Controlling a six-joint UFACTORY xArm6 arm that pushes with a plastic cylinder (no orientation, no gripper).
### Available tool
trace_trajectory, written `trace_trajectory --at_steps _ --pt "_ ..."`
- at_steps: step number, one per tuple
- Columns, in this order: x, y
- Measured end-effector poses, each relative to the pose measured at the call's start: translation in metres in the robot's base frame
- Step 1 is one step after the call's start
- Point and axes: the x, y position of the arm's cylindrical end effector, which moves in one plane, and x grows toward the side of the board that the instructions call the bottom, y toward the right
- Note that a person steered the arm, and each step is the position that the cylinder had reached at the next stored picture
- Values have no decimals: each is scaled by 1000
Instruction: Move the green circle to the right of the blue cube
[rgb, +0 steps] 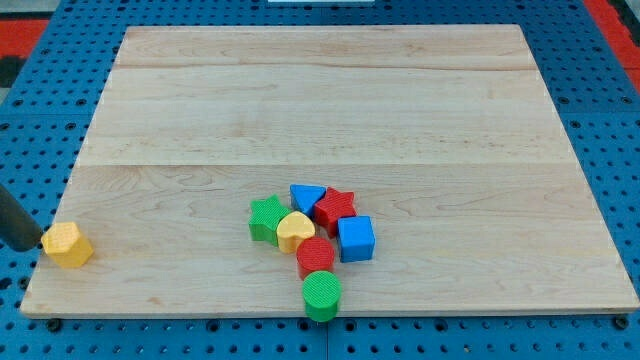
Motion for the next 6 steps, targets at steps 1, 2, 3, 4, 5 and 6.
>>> trace_trajectory --at_steps 1,2,3,4,5,6 --pt "10 81" --pt "10 181" --pt "26 212" --pt "65 192" --pt "67 195" --pt "66 257"
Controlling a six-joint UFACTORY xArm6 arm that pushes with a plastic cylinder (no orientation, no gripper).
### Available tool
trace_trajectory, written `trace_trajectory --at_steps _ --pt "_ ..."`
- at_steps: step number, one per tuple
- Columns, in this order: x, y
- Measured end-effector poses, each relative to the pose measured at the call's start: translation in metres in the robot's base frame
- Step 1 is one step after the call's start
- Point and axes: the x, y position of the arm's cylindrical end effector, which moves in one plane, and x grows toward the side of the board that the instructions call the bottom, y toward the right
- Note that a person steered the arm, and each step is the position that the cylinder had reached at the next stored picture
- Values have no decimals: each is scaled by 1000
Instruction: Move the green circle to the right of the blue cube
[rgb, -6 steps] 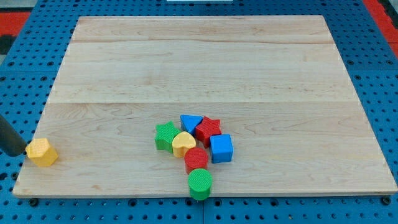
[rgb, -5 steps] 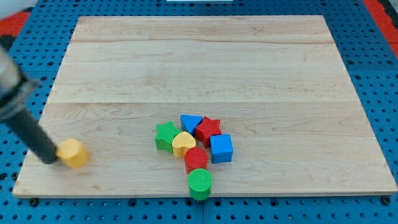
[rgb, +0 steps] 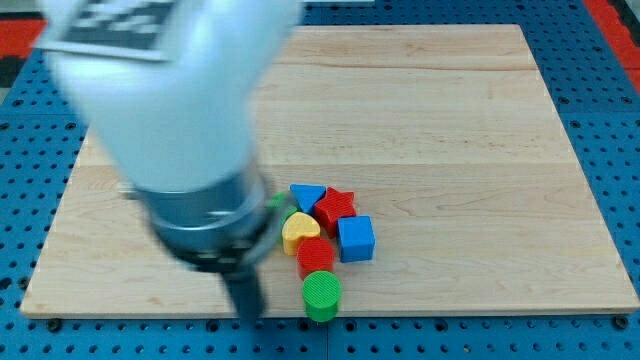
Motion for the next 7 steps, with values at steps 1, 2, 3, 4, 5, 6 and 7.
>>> trace_trajectory --at_steps 1,2,3,4,5,6,7 --pt "0 84" --pt "0 140" --pt "-4 177" --pt "-11 144" --pt "-11 170" --pt "-23 243" --pt "-31 220"
